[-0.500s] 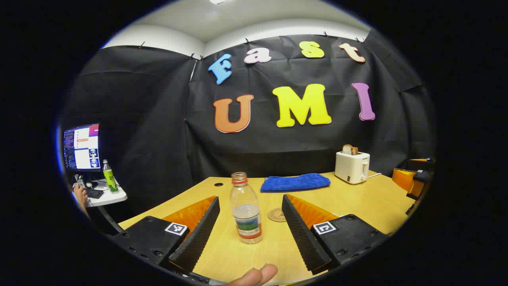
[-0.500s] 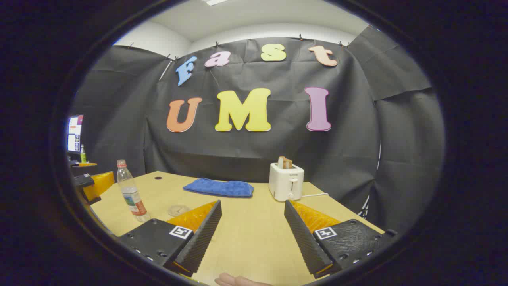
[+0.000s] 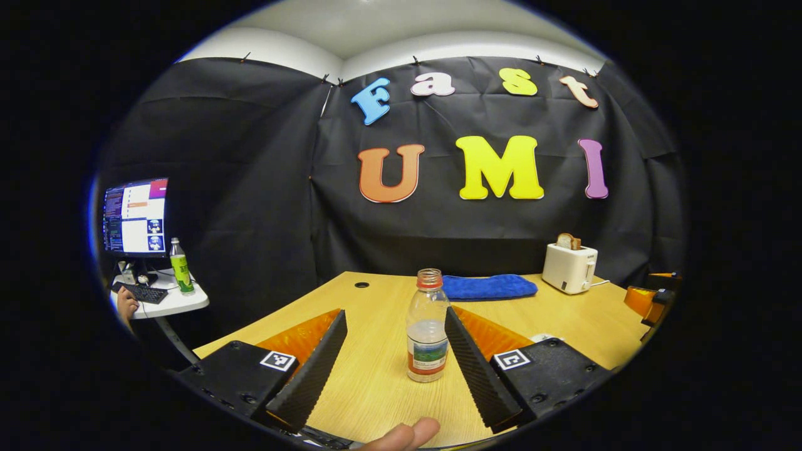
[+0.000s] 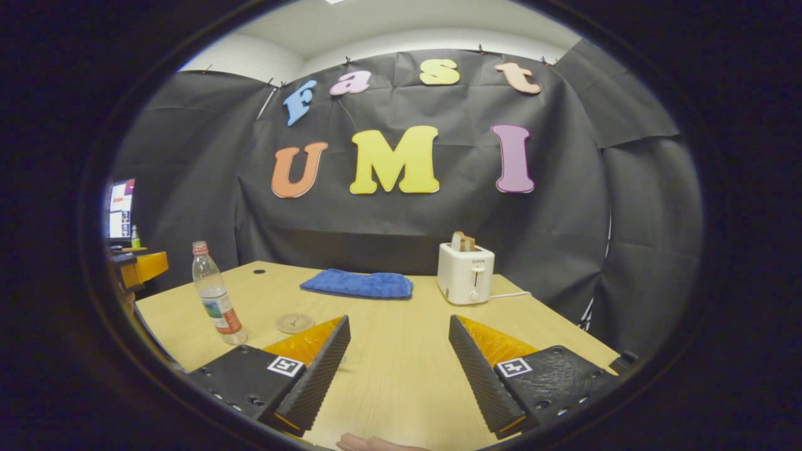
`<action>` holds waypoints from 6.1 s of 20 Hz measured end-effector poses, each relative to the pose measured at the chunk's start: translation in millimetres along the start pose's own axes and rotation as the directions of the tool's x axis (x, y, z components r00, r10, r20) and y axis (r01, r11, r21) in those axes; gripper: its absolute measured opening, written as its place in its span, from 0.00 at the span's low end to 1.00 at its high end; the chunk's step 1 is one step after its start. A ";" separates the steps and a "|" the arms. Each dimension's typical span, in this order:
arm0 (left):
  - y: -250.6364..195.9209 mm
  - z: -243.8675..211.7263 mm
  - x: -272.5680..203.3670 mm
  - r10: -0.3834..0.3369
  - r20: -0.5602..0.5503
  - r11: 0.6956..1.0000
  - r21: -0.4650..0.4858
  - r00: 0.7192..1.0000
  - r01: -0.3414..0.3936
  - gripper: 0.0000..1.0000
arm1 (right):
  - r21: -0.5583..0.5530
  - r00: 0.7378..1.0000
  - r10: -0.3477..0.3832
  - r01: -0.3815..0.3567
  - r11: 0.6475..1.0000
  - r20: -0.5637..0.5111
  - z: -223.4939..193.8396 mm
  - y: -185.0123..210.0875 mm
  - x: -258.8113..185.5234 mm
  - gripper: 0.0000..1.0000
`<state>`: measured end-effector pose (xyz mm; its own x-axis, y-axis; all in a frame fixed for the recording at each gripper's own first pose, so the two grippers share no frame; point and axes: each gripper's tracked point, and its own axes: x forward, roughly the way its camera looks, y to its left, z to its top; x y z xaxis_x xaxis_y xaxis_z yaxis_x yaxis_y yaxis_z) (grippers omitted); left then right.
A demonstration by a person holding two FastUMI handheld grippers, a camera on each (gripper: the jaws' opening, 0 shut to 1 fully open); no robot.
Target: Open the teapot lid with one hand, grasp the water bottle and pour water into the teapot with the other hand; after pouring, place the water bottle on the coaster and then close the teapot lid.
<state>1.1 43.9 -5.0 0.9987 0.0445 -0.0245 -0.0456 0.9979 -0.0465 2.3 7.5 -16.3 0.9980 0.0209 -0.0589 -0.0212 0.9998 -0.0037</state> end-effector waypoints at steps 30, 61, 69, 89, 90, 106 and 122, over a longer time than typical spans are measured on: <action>11.0 -40.3 25.6 0.028 -0.106 0.999 0.025 0.994 -0.025 0.99 | -0.091 0.986 0.148 -0.155 0.984 -0.071 -66.2 146.8 96.3 0.89; 22.2 -56.4 31.1 0.021 -0.161 0.999 -0.021 0.987 -0.025 0.99 | 0.051 0.970 0.222 -0.217 0.975 -0.101 -84.2 144.1 119.6 0.30; 11.5 -60.9 31.0 0.005 -0.169 1.000 0.019 0.986 -0.002 0.99 | -0.045 0.971 0.221 -0.226 0.973 -0.093 -84.1 145.9 119.9 0.01; -37.4 -63.4 54.0 -0.161 -0.044 0.982 0.092 0.986 0.165 0.99 | -0.107 0.969 0.231 -0.221 0.969 0.092 1.7 82.2 29.2 0.00; -40.5 -69.1 59.3 -0.169 -0.043 0.979 0.105 0.985 0.172 0.99 | -0.104 0.968 0.233 -0.223 0.969 0.093 1.6 76.6 25.3 0.00; -66.6 -94.0 111.8 -0.268 -0.020 0.961 0.066 0.963 0.269 0.82 | -0.086 0.977 0.199 -0.193 0.977 0.075 -6.7 46.8 24.9 0.00; -56.9 -76.4 107.3 -0.246 -0.071 0.930 0.263 0.967 0.256 0.77 | -0.089 0.986 0.156 -0.150 0.985 0.060 -8.2 26.7 33.6 0.00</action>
<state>109.2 -11.8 -81.2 0.9751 -0.2057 -0.0835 0.2191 0.9522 0.2128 34.8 34.8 -26.6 0.9843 0.1765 0.0017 -0.1758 0.9809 -0.0835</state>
